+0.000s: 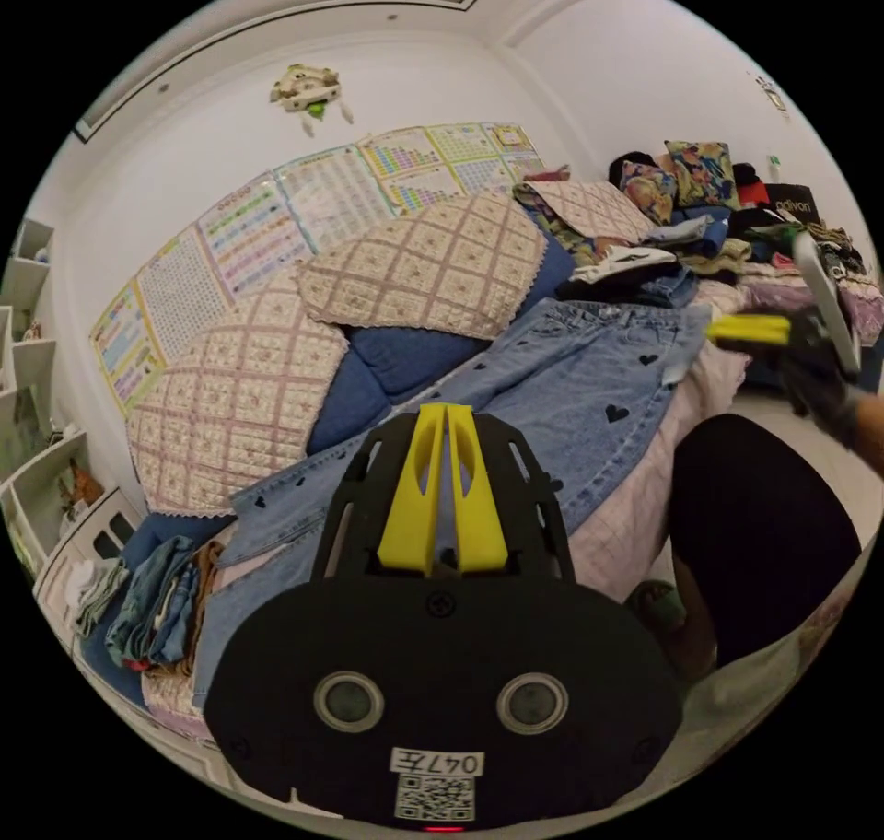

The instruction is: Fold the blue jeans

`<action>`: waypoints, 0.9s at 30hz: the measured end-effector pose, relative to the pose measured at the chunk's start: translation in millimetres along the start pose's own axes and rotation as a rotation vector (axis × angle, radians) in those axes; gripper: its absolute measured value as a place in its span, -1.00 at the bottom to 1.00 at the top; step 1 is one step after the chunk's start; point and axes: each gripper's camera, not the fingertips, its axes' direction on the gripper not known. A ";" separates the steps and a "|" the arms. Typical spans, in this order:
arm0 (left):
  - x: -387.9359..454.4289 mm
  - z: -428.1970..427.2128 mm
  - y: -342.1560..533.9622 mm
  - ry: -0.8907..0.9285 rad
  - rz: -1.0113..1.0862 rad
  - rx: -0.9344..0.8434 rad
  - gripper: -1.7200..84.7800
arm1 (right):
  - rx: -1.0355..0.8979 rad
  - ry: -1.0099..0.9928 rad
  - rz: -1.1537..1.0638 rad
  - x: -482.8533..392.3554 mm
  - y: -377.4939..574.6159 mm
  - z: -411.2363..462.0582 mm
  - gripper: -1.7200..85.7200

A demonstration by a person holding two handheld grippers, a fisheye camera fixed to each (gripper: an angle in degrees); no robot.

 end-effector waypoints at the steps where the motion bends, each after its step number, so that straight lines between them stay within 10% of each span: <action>1: -12.8 -6.4 4.4 0.020 -0.036 0.011 -0.98 | -0.043 0.005 -0.026 0.8 14.4 -9.6 -0.95; 11: -124.1 -37.9 105.0 -0.531 -0.174 -0.318 -0.98 | -0.014 -0.097 0.013 41.8 4.5 -35.8 -0.94; 27: -199.1 95.2 218.0 -0.464 -0.374 -0.636 -0.98 | -0.022 -0.103 0.053 109.1 -32.2 -39.6 -0.97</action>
